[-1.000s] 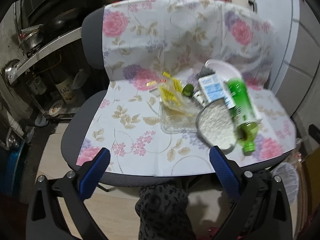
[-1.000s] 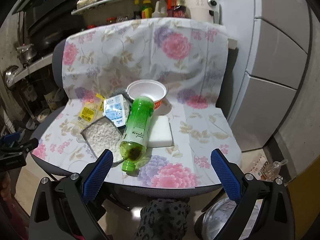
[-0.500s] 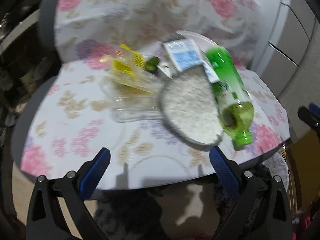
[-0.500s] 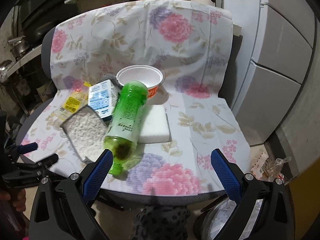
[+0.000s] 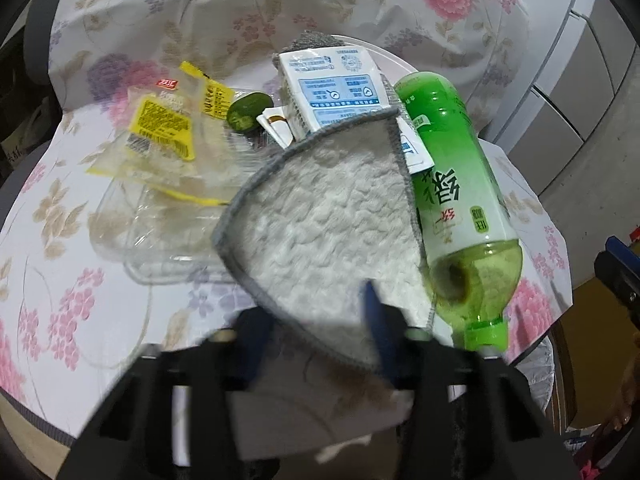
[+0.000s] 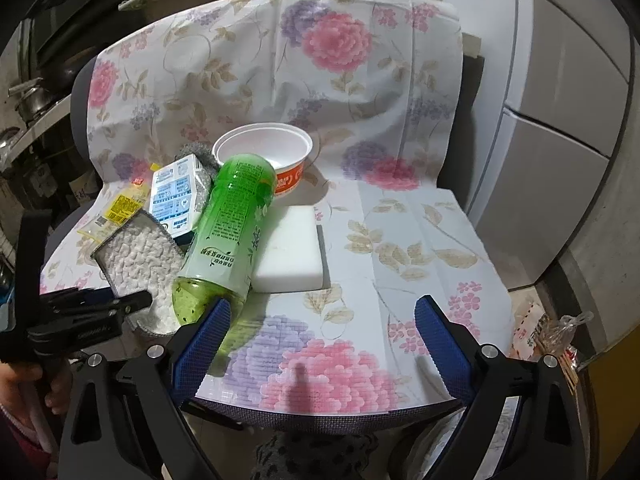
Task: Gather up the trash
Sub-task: 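Grasp the grey scouring pad with the left tool while the right tool grasps the green bottle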
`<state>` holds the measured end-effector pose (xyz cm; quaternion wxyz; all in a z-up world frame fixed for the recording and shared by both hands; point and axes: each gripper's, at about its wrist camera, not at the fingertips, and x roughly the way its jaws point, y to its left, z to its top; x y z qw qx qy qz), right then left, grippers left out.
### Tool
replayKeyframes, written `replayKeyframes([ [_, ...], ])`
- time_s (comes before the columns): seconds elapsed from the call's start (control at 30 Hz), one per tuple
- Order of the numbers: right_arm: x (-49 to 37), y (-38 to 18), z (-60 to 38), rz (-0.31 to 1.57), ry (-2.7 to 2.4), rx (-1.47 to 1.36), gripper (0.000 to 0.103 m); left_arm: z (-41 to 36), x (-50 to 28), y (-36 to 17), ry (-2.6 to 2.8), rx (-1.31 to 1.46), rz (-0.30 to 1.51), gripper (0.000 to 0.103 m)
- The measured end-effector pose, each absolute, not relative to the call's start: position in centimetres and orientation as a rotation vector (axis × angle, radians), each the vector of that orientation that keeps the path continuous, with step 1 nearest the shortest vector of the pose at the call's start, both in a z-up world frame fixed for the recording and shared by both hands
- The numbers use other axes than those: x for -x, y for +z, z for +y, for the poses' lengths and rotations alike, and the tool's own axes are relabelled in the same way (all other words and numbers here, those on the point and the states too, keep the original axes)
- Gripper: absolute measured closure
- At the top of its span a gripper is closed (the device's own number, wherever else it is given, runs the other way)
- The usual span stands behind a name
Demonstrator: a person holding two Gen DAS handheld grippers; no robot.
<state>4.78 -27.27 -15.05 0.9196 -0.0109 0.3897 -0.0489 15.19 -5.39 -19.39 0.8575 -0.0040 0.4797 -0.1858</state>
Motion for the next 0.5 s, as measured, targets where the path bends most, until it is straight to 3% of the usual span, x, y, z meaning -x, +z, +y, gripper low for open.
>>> replayKeyframes([
  [0.03,-4.9,-15.0,-27.2,0.800,-0.097,0.024,0.011,-5.4,-15.2,-19.3,-0.391,0.009,1.006,0.094],
  [0.07,-4.9,-15.0,-27.1,0.799,-0.098,0.030,0.011,-5.3,-15.2,-19.0,-0.392,0.010,0.998,0.098],
  [0.37,-6.2,-15.3,-24.0,0.762,-0.007,0.076,0.014,-0.9,-12.5,-13.6,-0.342,0.051,0.825,0.101],
  [0.43,-7.2,-15.5,-22.9,0.762,0.018,0.069,0.043,0.4,-12.1,-12.7,-0.307,0.055,0.794,0.101],
  [0.5,-8.4,-15.8,-22.0,0.763,0.036,0.063,0.047,1.4,-12.0,-12.2,-0.291,0.065,0.781,0.101],
])
